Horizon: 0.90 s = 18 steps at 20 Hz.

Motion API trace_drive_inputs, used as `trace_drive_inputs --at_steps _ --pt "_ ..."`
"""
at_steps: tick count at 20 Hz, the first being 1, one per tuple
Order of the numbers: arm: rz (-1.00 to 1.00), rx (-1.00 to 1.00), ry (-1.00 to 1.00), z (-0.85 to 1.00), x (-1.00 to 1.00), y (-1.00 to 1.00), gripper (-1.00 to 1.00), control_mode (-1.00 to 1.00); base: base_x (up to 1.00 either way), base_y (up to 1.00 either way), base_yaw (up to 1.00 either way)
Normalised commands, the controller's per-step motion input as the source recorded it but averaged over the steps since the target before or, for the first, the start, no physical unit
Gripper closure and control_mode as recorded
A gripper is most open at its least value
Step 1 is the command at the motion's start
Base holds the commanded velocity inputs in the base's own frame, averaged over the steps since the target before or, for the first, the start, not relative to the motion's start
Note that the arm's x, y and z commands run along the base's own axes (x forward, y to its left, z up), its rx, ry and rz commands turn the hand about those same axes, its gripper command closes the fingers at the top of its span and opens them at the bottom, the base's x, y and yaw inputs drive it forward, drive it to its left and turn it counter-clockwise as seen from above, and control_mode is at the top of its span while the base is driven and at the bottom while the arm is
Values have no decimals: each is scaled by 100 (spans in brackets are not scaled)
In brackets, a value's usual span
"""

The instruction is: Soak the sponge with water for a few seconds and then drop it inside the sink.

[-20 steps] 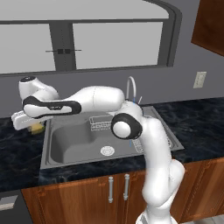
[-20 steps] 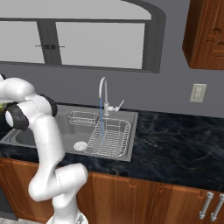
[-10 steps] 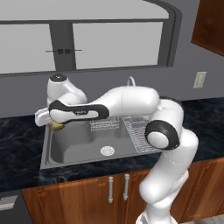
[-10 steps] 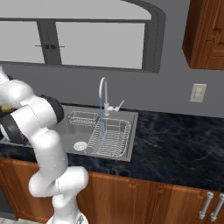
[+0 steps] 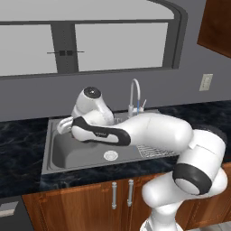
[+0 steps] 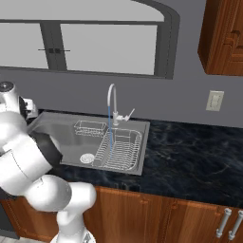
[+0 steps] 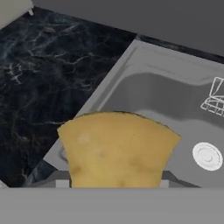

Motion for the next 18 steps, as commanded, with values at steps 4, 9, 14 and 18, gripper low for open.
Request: trace_drive_inputs --at_steps 4,9,14,18 --pt "0 0 -3 28 -3 -30 100 -100 0 0 0" --pt "-1 0 0 15 -4 -11 100 -100 0 0 0" --pt "-12 0 5 1 -8 -23 100 -100 0 0 0" --pt "-10 0 20 2 -3 -1 100 -100 0 0 0"
